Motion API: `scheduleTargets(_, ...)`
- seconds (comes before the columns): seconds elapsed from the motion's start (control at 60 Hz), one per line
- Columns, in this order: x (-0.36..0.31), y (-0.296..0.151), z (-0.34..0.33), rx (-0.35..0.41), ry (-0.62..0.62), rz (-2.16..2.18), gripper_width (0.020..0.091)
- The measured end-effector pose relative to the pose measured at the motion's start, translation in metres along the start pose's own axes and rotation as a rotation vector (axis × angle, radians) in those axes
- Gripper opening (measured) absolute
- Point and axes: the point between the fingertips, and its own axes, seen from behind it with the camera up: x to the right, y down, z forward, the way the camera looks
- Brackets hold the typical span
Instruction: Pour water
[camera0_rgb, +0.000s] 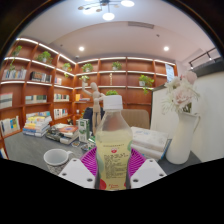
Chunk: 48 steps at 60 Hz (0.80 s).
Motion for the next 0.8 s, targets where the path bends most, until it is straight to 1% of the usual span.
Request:
scheduleTargets(0.1, 0.01, 0.009, 0.004, 0.021, 0.016, 0.03, 0.0348)
scheduleTargets(0.167, 0.008, 0.024, 0.007, 0.0, 0.024, 0.035, 0.0346)
scheduleTargets(0.183, 0.008, 0.029, 0.008, -0.008, 0.021, 0.041, 0.0364)
scheduleTargets(0.217, 0.008, 0.026, 0.008, 0.023, 0.019, 0.044, 0.0354)
scheduleTargets(0.433, 0.008, 0.028, 0.004, 0.016, 0.039, 0.046, 0.0355)
scheduleTargets(0.483, 0.008, 0.027, 0.003, 0.019, 0.044, 0.056, 0.0392)
scheduleTargets(0.5, 0.009, 0.027, 0.002, 0.019, 0.047, 0.059, 0.0419)
scheduleTargets(0.55, 0.009, 0.028, 0.002, 0.013, 0.049, 0.058, 0.0469)
scheduleTargets(0.617, 0.009, 0.031, -0.002, -0.02, 0.051, 0.061, 0.0517)
scheduleTargets(0.633, 0.011, 0.032, -0.004, -0.029, 0.058, 0.066, 0.0545)
scheduleTargets(0.667, 0.014, 0.031, -0.011, -0.035, 0.078, 0.079, 0.0634)
scheduleTargets(0.7, 0.016, 0.03, -0.017, -0.031, 0.096, 0.079, 0.0737)
scheduleTargets(0.717, 0.018, 0.029, -0.021, -0.028, 0.104, 0.075, 0.0781)
scheduleTargets(0.733, 0.019, 0.029, -0.025, -0.027, 0.113, 0.07, 0.081)
scheduleTargets(0.75, 0.021, 0.029, -0.029, -0.026, 0.122, 0.066, 0.0825)
scheduleTargets(0.8, 0.021, 0.029, -0.044, -0.022, 0.139, 0.054, 0.0816)
